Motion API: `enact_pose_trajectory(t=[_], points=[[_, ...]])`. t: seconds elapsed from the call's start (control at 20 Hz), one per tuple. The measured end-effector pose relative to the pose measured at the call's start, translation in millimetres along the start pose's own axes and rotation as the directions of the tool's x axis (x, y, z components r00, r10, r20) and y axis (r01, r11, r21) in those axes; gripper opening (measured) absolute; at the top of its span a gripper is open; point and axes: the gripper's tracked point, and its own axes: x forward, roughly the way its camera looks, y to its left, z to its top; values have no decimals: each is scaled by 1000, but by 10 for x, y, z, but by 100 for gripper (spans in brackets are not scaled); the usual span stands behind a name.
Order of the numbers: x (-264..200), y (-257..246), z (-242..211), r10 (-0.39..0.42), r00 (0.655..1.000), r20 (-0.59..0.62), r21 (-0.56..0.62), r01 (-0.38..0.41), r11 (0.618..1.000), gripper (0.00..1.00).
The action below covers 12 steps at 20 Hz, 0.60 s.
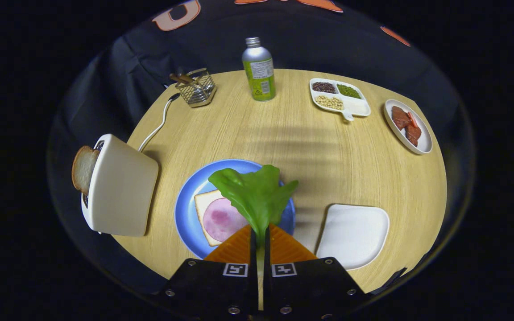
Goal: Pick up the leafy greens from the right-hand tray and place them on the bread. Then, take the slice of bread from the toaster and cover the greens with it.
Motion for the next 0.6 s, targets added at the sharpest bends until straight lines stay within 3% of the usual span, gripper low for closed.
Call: enact_pose_trajectory(t=[0.35, 0.45, 0.6], points=[[254, 297, 41, 3, 1000, -24, -20, -4, 1000, 8], [296, 322, 44, -6, 1000, -25, -27, 5, 1000, 12], [290, 347, 17, -8, 999, -38, -37, 6, 999, 26]])
